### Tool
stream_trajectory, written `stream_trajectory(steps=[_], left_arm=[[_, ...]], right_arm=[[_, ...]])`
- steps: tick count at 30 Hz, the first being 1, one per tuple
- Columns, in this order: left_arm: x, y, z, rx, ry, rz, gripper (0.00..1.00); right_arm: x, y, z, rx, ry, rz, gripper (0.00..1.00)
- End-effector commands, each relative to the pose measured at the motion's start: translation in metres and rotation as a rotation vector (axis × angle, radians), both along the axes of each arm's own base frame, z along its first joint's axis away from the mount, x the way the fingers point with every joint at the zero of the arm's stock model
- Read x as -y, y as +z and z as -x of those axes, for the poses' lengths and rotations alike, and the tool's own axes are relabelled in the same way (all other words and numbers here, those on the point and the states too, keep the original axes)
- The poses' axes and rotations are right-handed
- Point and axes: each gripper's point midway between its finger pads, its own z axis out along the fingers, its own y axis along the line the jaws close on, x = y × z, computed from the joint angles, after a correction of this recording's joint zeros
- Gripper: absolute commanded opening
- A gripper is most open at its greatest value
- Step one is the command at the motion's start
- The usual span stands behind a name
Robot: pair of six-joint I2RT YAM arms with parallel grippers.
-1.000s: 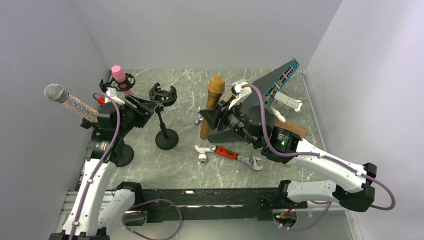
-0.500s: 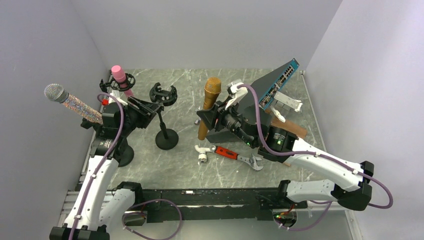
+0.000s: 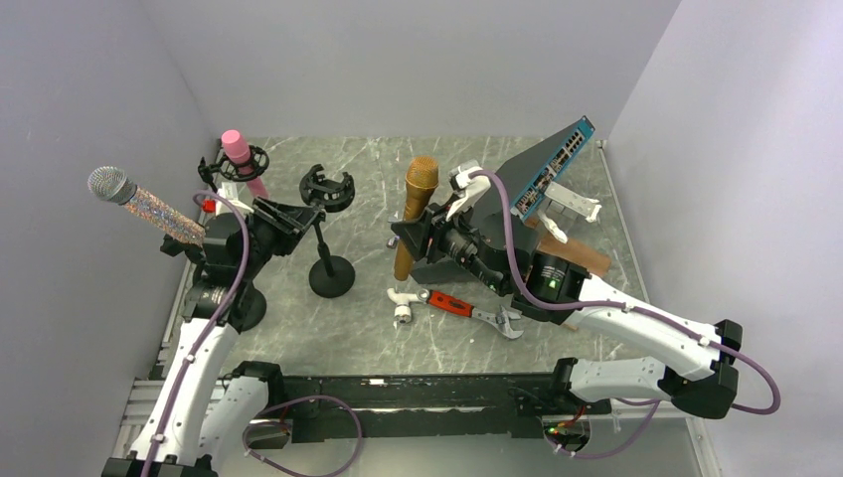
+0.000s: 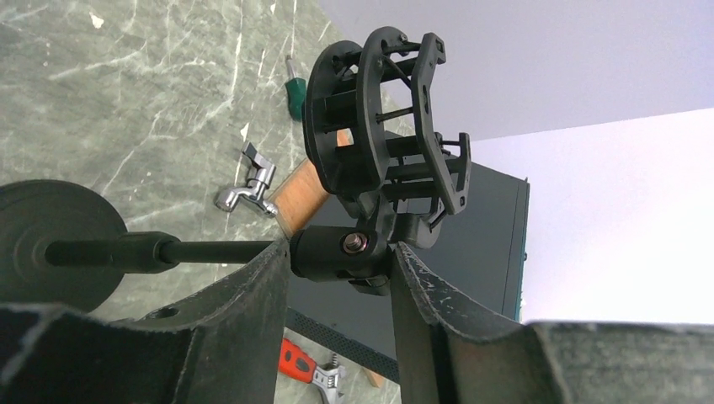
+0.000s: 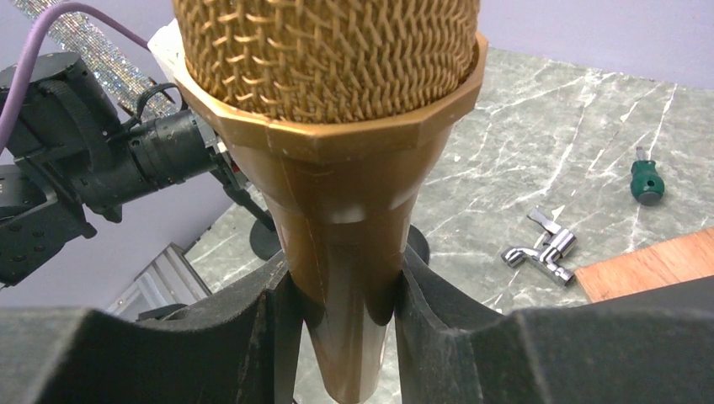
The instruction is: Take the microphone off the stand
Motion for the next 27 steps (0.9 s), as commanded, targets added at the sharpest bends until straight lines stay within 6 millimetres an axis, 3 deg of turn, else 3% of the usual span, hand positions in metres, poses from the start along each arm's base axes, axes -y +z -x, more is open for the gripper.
stream_trajectory(steps=[1,8,17,27], left_arm=[[-0.015,-0.083,0.015,-0.203,0.016,-0.144,0.34],[-0.013,-0.131,0.019,-0.267,-0.021,-0.18,0.25],[-0.024,-0.176,0.031,-0.335,0.007,-0.236,0.22],[-0.029,-0.2,0.05,-0.367,0.019,-0.264,0.19]], right_arm=[[0.002,0.024,0.001,0.036,-0.008,-0.087,0.0],[0.0,0.019,-0.001,0.029,-0.014,-0.076,0.0],[-0.001,0.013,-0.004,0.023,-0.026,-0.065,0.0],[-0.005,0.012,-0.004,0.016,-0.015,-0.065,0.0]])
